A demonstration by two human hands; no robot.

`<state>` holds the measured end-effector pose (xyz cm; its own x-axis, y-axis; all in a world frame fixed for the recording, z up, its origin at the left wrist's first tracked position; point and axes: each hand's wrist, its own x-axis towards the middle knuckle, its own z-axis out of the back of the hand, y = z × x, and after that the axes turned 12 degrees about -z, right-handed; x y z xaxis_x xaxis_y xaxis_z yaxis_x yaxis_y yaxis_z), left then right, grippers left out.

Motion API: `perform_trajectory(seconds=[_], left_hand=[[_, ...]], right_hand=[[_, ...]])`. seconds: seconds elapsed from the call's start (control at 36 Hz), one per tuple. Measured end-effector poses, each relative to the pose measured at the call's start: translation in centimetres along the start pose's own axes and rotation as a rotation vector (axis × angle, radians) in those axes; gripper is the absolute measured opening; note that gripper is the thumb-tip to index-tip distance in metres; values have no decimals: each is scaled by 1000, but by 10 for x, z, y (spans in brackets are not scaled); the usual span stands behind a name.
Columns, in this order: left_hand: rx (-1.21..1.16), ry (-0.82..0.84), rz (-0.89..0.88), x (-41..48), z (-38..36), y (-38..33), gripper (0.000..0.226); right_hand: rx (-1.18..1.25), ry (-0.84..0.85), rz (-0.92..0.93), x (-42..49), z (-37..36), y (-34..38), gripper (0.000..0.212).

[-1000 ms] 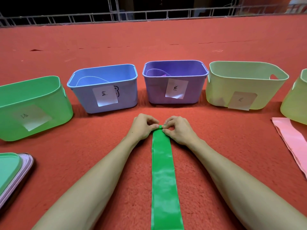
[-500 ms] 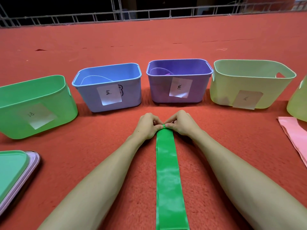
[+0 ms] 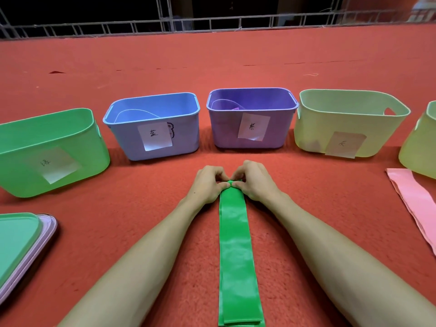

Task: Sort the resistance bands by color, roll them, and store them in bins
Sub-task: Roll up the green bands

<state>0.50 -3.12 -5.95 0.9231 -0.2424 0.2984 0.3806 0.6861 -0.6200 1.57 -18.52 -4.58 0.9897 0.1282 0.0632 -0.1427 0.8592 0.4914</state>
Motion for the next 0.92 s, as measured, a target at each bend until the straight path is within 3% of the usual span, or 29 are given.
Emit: perform_trajectory(seconds=[0.44, 0.78, 0.92], left_hand=[[-78, 14, 52, -4, 5, 2, 5], [-35, 5, 47, -7, 4, -1, 6], [-36, -8, 47, -10, 4, -2, 9]], right_hand=[[80, 7, 39, -9, 5, 1, 12], [195, 57, -67, -2, 4, -7, 20], [187, 110, -107, -3, 2, -3, 12]])
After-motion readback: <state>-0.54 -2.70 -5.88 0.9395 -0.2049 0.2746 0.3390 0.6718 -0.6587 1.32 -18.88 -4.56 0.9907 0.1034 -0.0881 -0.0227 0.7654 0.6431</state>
